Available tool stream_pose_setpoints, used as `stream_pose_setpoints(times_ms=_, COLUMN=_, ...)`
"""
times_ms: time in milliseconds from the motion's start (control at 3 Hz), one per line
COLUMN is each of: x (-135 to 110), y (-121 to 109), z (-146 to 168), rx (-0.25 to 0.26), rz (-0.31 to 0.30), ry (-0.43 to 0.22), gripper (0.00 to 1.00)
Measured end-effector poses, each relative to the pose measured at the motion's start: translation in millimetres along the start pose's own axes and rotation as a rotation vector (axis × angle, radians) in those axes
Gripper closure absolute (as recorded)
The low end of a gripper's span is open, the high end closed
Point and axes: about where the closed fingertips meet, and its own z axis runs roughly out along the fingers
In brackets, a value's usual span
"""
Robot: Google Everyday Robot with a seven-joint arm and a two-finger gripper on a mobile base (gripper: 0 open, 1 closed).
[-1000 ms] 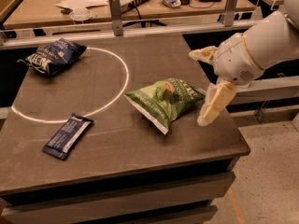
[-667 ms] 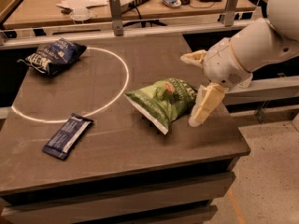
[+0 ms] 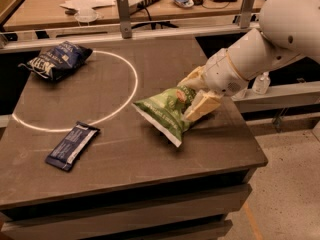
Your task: Move green jalapeno chip bag near blue chip bag
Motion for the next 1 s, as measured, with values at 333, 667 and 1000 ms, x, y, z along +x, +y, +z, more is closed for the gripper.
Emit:
stream_pose_setpoints(times_ms=333, x=-3, y=-7, z=11, rx=0.001, rz=0.019, ry=-0.051, gripper=0.71)
stream_pose_setpoints(times_ms=667, x=-24, y=-40, z=25, rx=0.093, rz=0.090, ry=-0.161, gripper=0.99)
stream_pose_setpoints(times_ms=1000, x=-54, y=-84, z=26, rx=0.173, rz=0.076, ry=-0.224, gripper=1.00)
